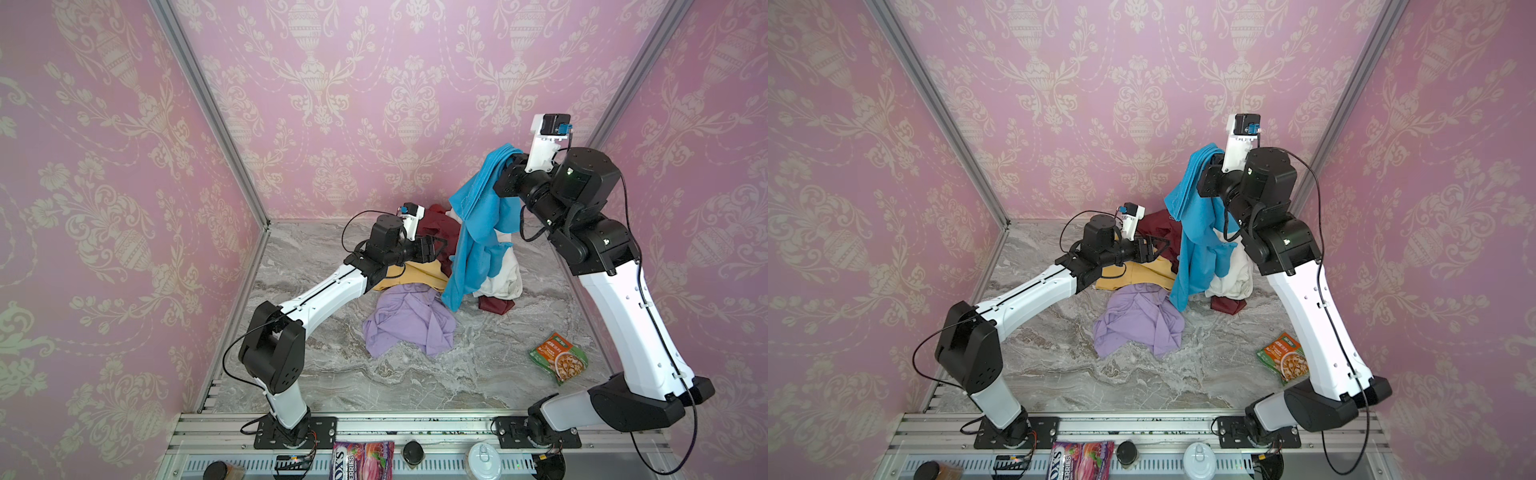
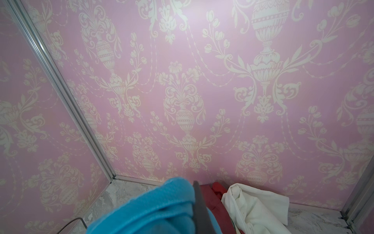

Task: Pick out a specific cloth from the pile

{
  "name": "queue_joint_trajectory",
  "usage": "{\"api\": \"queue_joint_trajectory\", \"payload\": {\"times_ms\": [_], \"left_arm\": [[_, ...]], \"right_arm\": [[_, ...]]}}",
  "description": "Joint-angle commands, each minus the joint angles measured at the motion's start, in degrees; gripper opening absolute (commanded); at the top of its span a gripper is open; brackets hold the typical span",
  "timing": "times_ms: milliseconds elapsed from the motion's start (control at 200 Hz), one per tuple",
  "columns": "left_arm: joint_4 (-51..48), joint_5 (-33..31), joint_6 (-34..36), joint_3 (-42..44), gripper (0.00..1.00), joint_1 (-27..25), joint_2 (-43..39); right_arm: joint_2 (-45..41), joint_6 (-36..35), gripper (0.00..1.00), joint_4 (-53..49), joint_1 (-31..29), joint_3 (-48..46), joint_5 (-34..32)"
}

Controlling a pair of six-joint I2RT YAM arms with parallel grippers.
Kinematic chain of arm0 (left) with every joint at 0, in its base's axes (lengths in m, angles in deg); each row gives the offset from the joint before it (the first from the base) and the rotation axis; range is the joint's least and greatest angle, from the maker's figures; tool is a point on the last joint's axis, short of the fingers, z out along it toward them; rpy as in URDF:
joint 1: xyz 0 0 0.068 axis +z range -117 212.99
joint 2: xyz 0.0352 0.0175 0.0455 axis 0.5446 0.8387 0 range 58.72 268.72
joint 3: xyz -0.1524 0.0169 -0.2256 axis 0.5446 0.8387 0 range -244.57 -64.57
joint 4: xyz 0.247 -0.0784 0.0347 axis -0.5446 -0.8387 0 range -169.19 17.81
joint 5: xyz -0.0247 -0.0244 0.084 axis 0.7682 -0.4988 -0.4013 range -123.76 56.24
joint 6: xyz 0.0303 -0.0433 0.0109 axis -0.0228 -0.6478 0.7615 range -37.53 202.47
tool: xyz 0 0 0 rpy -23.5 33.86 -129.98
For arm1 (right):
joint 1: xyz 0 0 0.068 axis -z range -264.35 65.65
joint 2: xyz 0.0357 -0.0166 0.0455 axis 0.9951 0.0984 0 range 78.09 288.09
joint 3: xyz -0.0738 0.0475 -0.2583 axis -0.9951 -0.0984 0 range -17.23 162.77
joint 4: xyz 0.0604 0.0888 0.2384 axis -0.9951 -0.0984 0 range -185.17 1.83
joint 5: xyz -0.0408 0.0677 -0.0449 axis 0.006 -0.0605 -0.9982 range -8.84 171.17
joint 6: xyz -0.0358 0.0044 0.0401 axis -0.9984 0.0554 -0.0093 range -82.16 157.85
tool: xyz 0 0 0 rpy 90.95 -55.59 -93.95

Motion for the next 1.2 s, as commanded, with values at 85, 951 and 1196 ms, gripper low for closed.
{"api": "queue_joint_trajectory", "payload": {"times_ms": [85, 951, 1196], "left_arm": [[11.35, 4.78, 3.61, 3.90, 0.68, -2.79, -3.54], [19.12, 5.57, 5.43, 2.17, 0.67, -7.12, -1.22], [15.04, -2.37, 7.18, -4.07, 0.66, -7.03, 3.30]], "right_arm": [[0.73, 1.60, 0.00, -0.71, 0.21, 0.87, 1.13], [2.12, 1.98, 0.00, -1.24, 0.23, -1.35, 1.97], [0.38, 3.94, 0.00, 0.52, 0.20, -5.28, 4.23]]}}
